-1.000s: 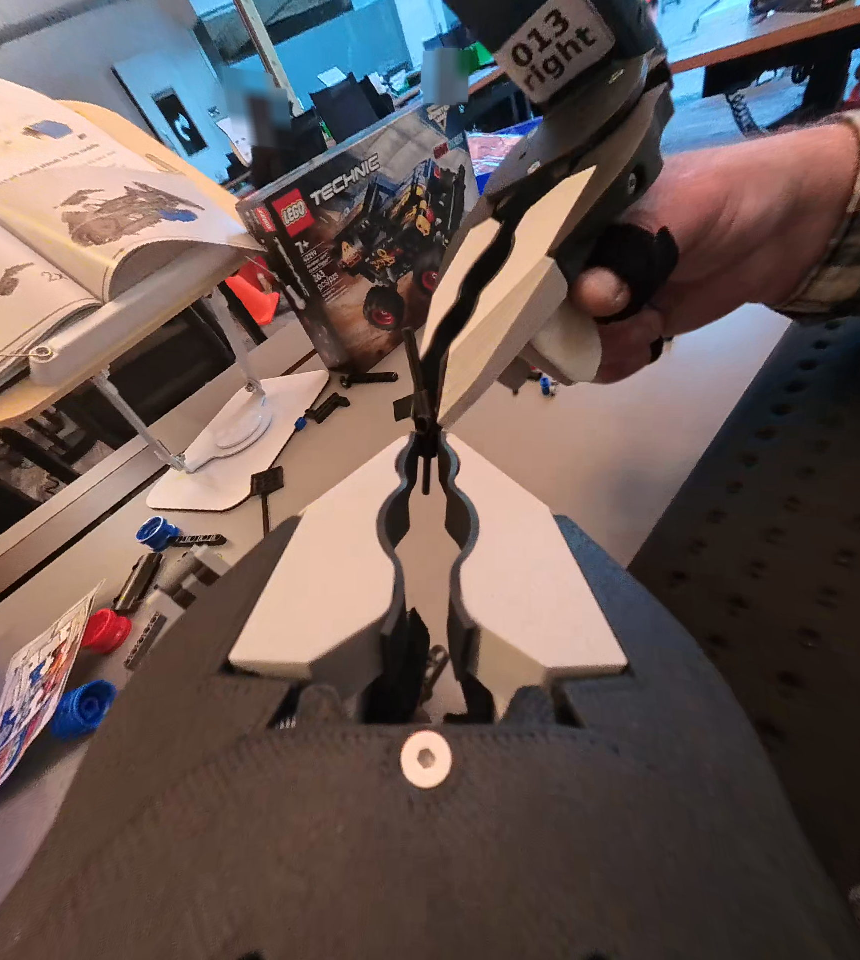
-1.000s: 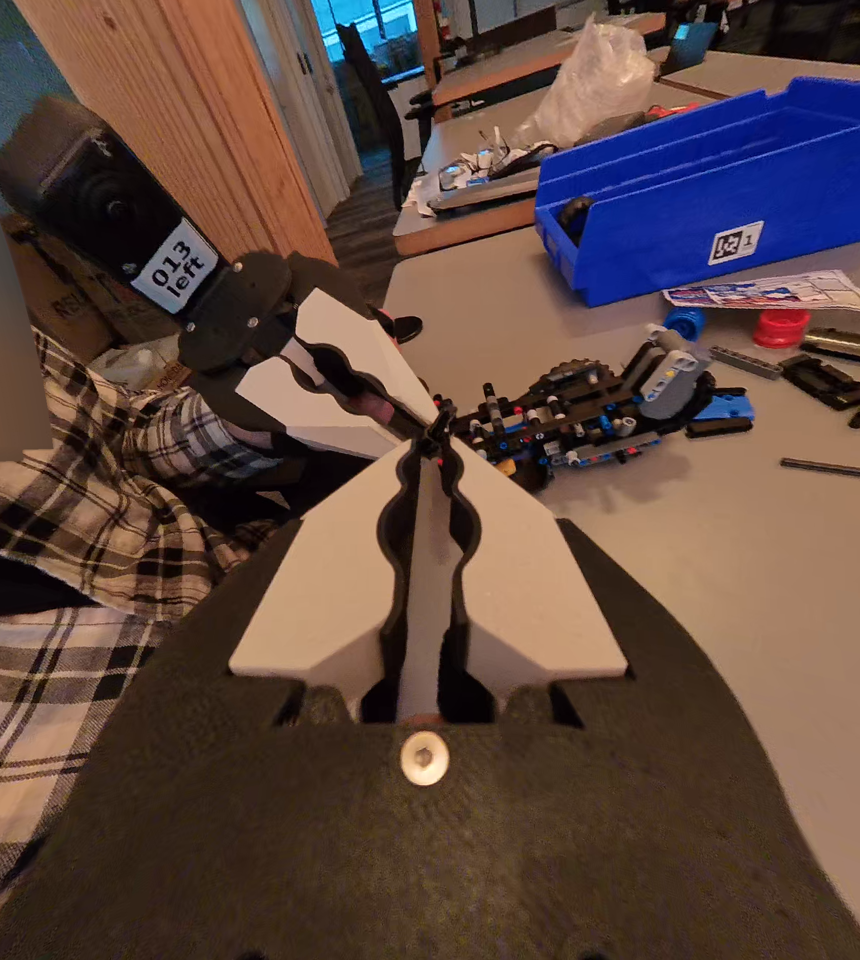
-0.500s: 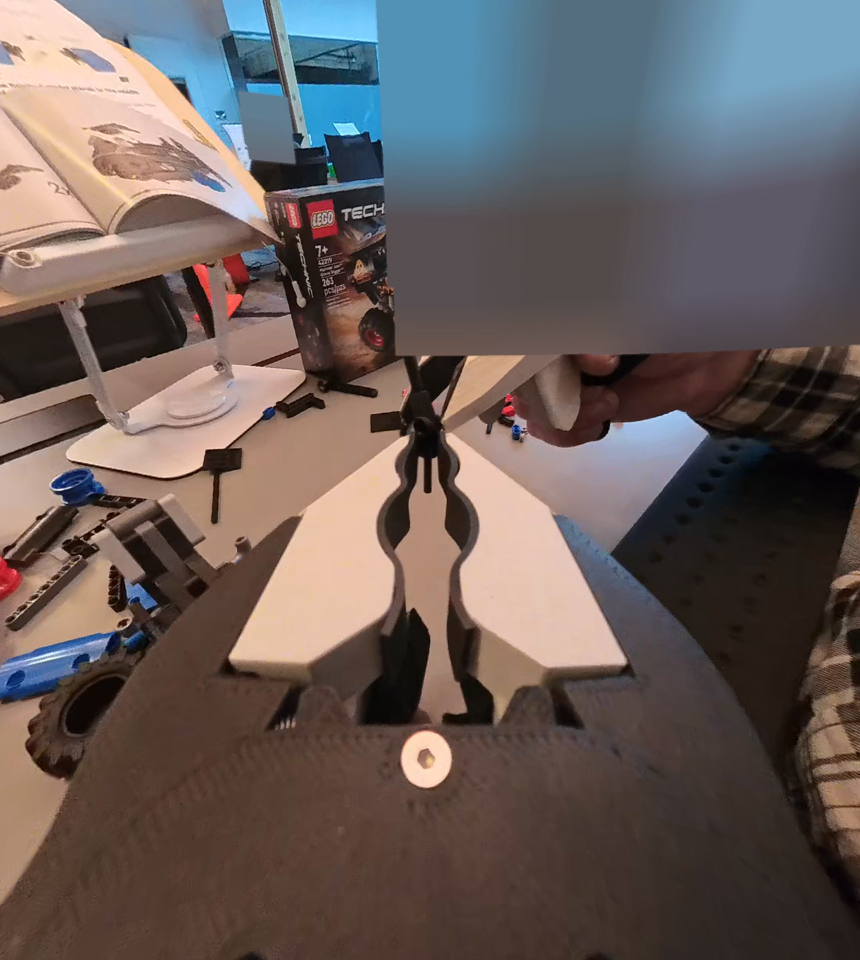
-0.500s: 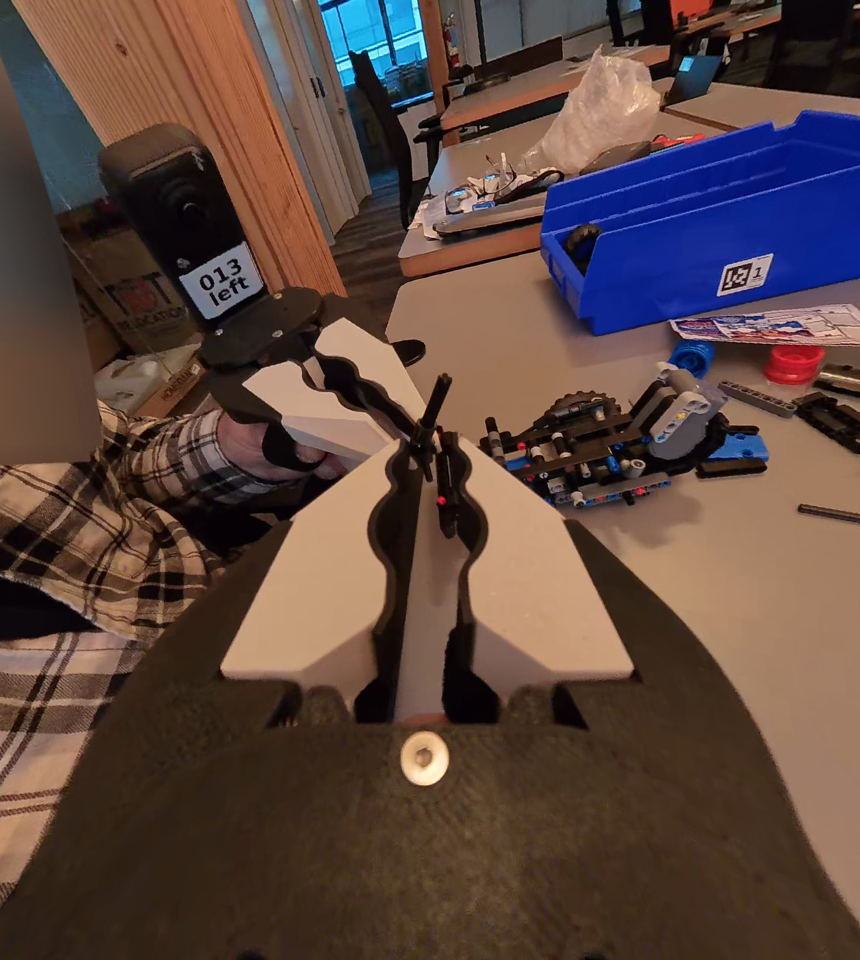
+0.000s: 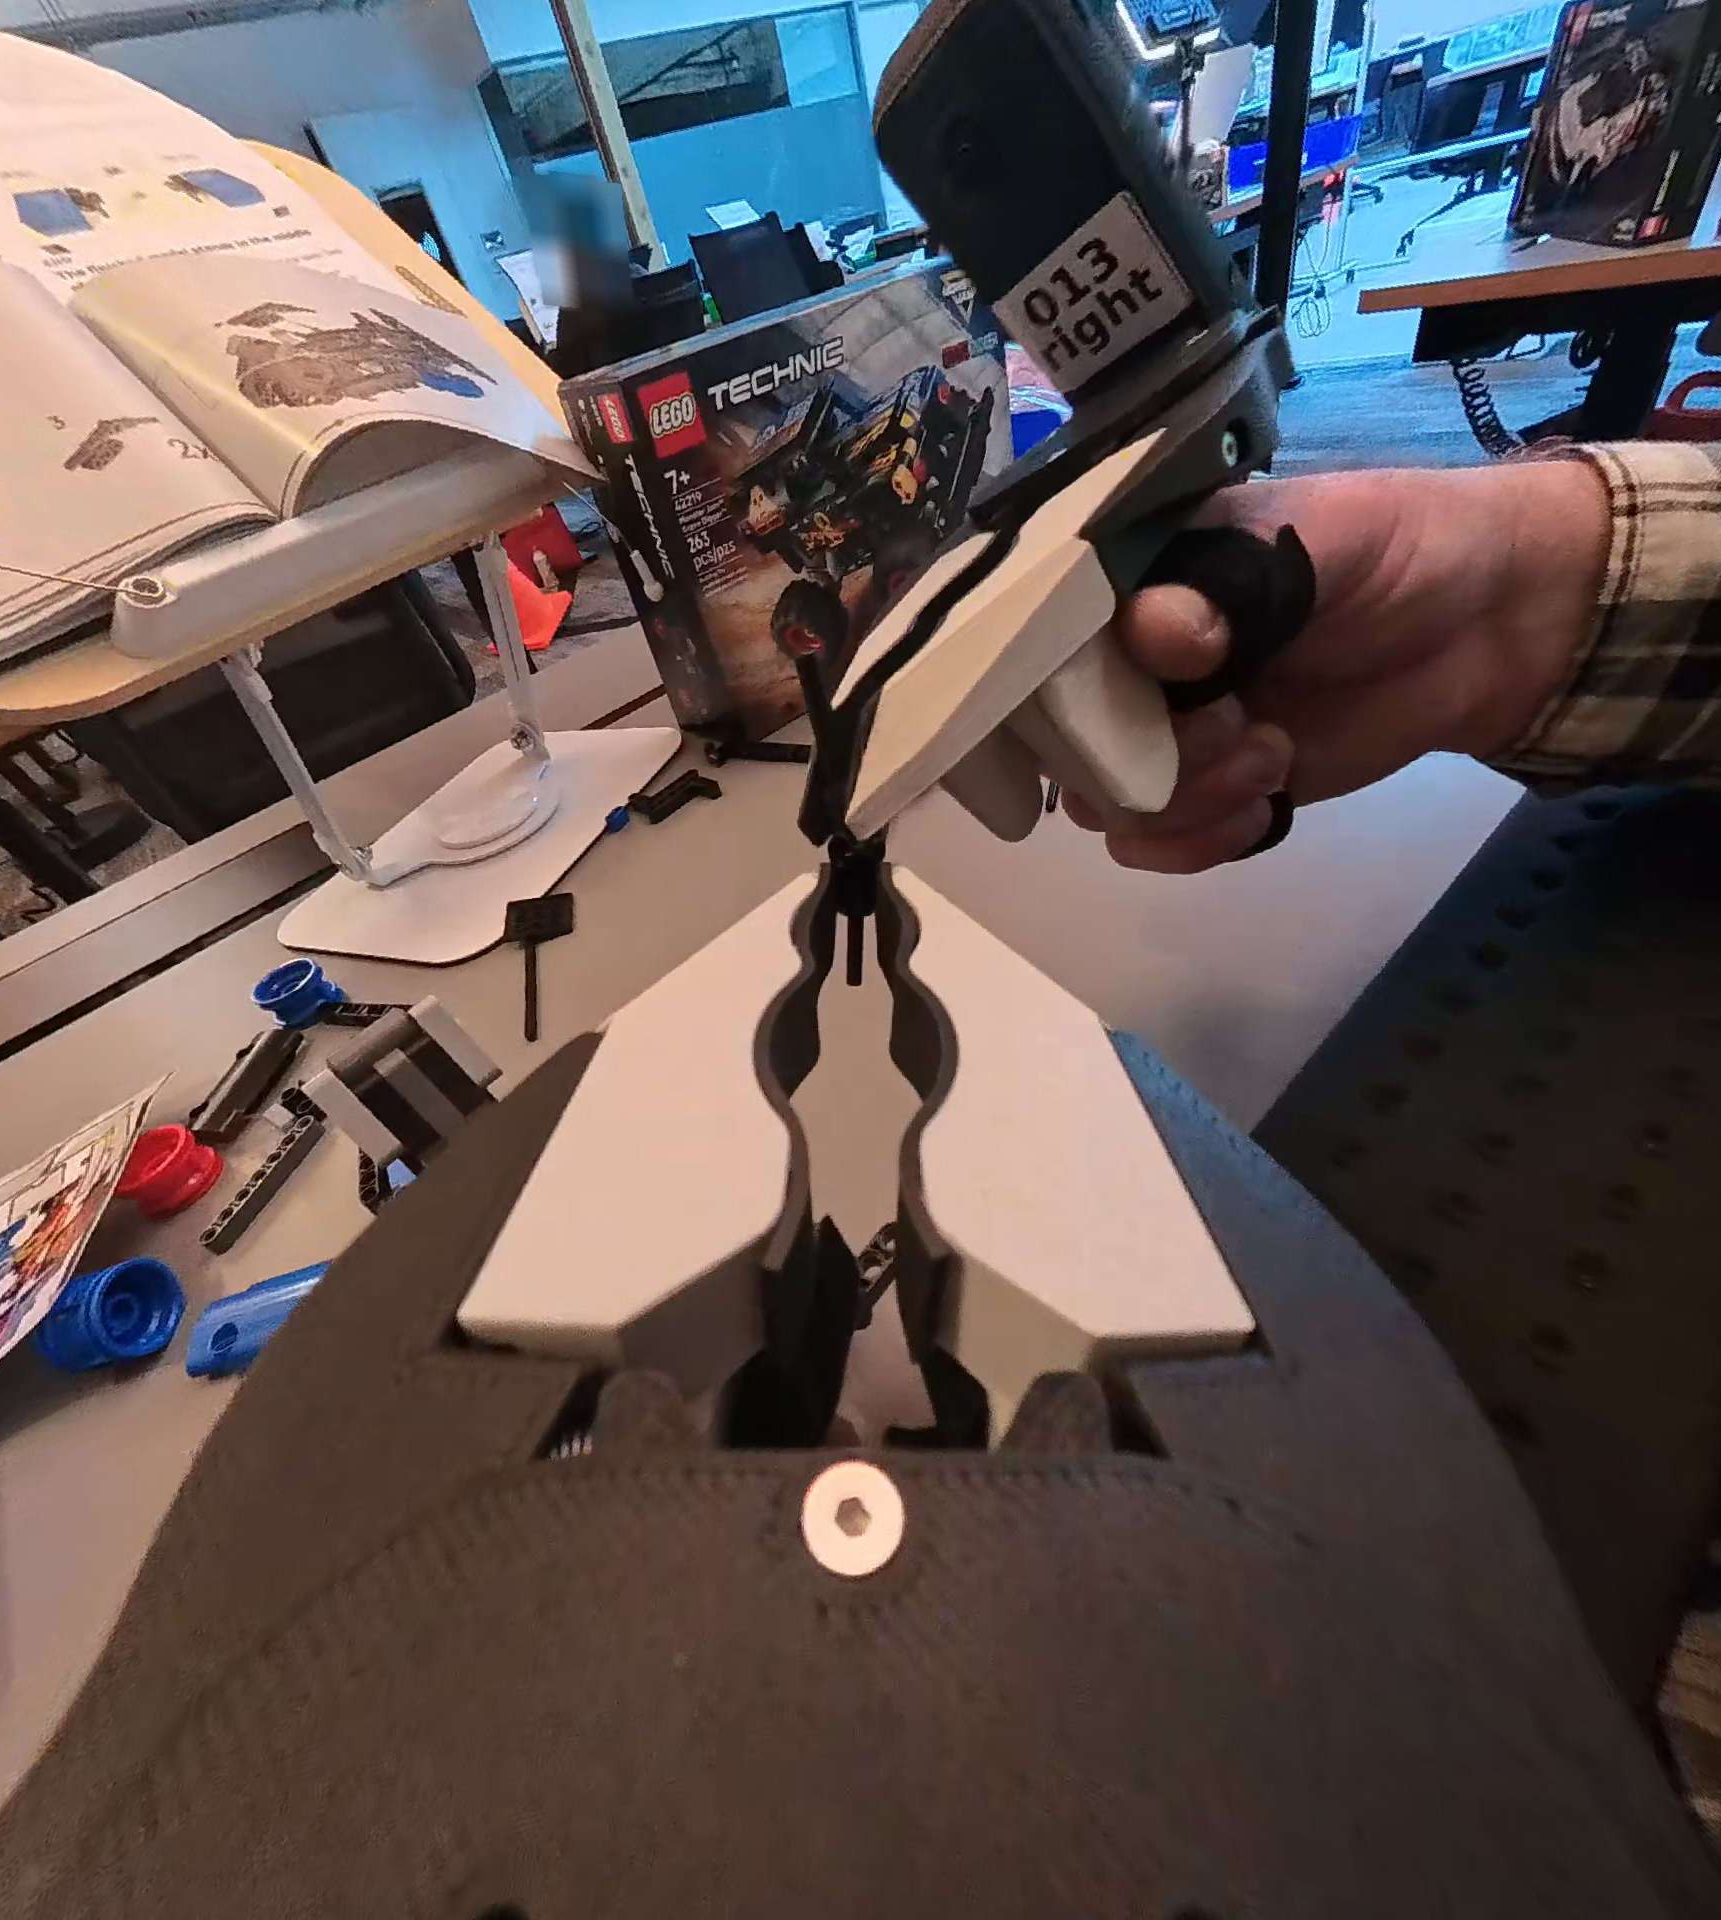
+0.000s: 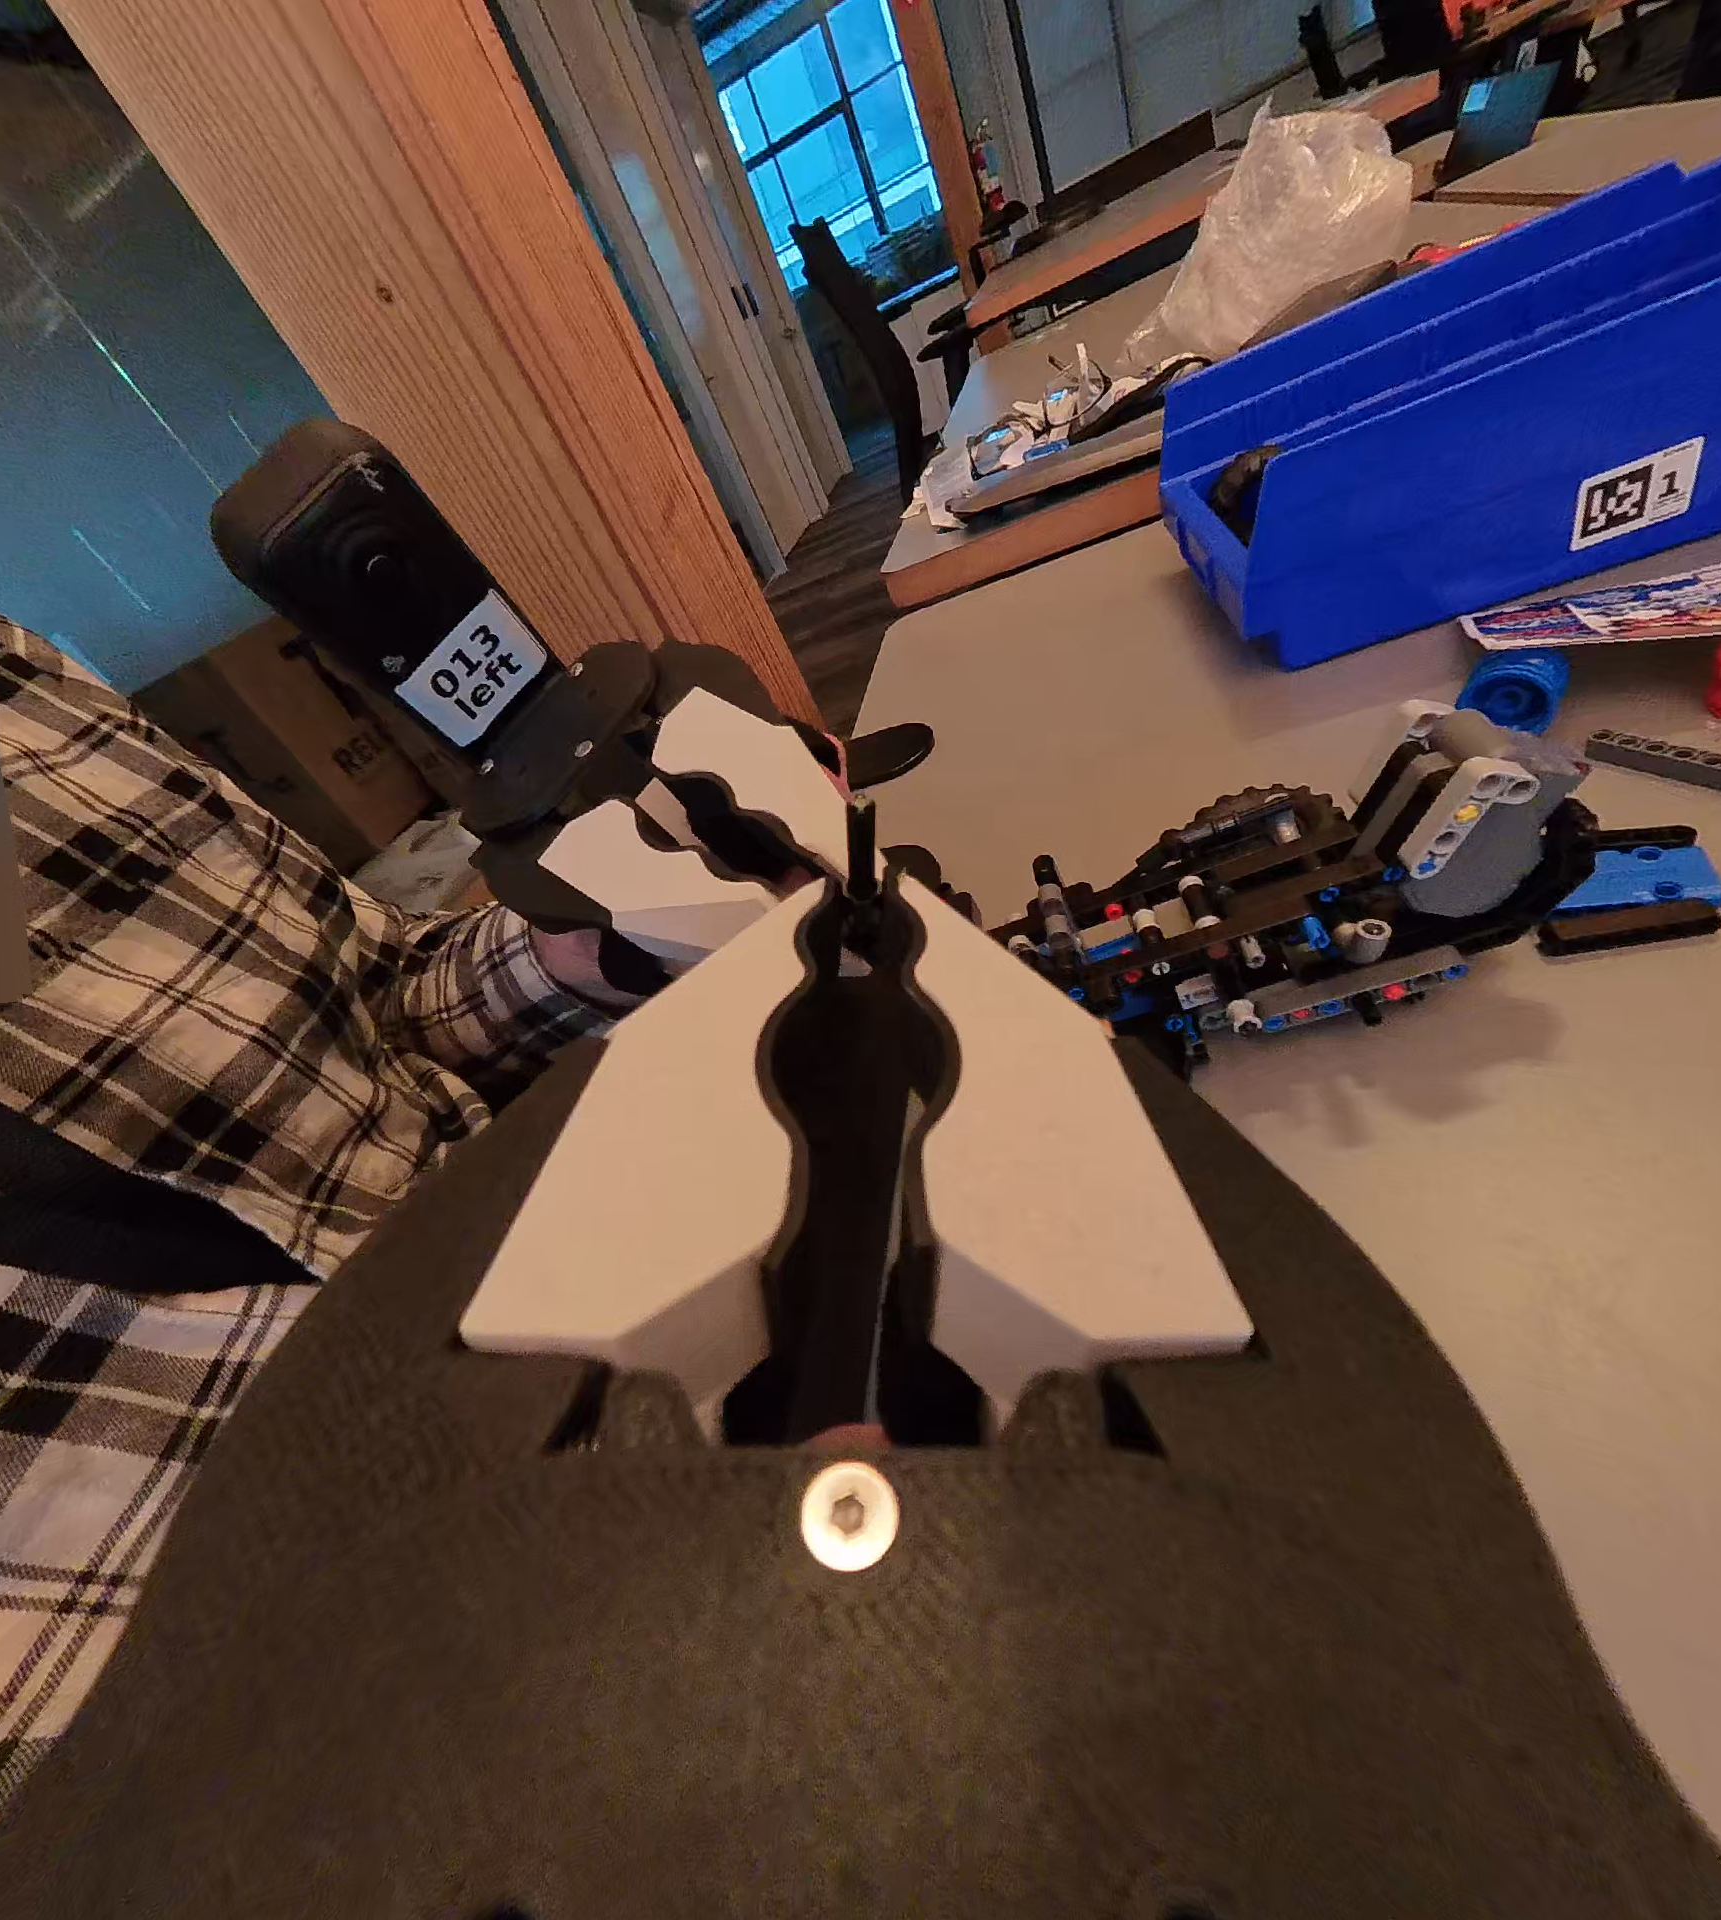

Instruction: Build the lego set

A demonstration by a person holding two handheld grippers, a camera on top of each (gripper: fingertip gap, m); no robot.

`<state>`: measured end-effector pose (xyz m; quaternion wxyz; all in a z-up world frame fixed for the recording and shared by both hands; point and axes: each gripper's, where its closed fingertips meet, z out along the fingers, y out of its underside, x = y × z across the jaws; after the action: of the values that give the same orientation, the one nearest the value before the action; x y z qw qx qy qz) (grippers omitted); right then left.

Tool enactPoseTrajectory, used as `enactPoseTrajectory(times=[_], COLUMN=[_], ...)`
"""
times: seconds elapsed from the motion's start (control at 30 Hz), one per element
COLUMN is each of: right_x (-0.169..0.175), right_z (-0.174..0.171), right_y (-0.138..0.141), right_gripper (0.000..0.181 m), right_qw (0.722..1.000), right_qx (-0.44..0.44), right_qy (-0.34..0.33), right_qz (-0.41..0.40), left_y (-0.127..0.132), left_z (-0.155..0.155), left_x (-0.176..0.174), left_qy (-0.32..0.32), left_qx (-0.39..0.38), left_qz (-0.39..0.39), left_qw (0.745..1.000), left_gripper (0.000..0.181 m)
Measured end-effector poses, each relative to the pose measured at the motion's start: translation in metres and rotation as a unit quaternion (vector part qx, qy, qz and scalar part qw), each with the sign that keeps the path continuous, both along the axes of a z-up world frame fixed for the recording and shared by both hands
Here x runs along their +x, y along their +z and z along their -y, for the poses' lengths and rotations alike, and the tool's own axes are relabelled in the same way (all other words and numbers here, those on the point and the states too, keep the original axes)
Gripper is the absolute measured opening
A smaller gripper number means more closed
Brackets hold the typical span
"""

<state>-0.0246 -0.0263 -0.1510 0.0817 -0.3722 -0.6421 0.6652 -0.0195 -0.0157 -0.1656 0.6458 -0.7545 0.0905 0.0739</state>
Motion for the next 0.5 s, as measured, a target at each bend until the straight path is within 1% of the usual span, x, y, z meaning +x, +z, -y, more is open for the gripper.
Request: enactPoseTrajectory(times=[0.1, 0.3, 0.37, 0.43, 0.5], right_x=[-0.002, -0.011, -0.014, -0.016, -0.016], right_z=[0.000, 0.000, -0.002, -0.005, -0.007], right_y=[0.000, 0.000, -0.001, -0.002, -0.003], right_gripper=[0.005, 0.005, 0.006, 0.012, 0.012], right_qw=[1.000, 0.999, 0.999, 0.999, 0.999], right_qx=[0.005, -0.033, -0.039, -0.036, -0.030], right_qy=[-0.004, -0.010, -0.015, -0.024, -0.025], right_qz=[0.001, 0.026, 0.027, 0.025, 0.025], left_y=[0.000, -0.002, -0.003, -0.002, 0.000], left_z=[0.001, 0.001, 0.001, 0.001, 0.002], left_x=[-0.002, -0.011, -0.013, -0.016, -0.018], left_qy=[0.004, 0.030, 0.031, 0.032, 0.023], left_qx=[0.001, -0.012, -0.017, -0.015, -0.008], left_qz=[-0.001, -0.022, -0.003, 0.019, 0.057], left_qw=[1.000, 0.999, 0.999, 0.999, 0.998], left_gripper=[0.006, 0.005, 0.005, 0.005, 0.005])
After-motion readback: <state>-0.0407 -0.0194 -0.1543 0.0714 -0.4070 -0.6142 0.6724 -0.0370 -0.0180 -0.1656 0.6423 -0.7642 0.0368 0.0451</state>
